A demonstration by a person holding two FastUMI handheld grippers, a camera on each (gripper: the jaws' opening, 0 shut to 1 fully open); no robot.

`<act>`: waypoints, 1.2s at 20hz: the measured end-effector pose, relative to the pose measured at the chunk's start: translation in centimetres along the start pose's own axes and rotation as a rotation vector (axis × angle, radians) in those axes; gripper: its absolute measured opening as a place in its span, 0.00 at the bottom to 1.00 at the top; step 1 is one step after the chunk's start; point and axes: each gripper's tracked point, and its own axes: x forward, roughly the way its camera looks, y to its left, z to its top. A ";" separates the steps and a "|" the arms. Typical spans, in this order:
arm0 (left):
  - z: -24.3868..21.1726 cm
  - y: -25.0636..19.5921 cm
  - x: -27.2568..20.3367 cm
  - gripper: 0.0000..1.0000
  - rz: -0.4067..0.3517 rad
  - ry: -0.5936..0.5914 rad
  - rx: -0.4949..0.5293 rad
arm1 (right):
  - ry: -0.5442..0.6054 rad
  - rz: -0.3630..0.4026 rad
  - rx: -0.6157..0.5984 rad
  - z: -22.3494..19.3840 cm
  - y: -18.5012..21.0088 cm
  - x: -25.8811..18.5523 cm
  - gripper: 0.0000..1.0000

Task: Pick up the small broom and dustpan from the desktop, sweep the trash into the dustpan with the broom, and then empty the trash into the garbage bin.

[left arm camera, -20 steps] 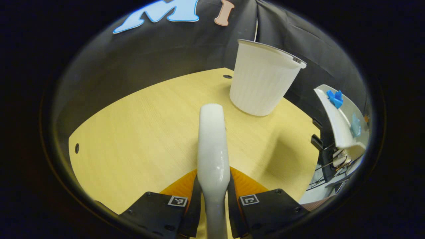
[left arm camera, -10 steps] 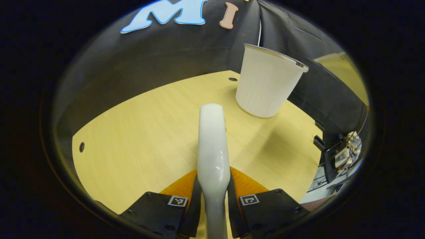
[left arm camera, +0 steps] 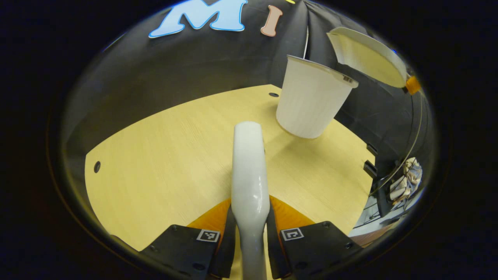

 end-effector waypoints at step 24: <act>-0.1 -0.5 -0.6 0.43 -0.004 0.034 -0.027 | -0.129 0.517 0.874 12.5 -2.1 0.7 0.35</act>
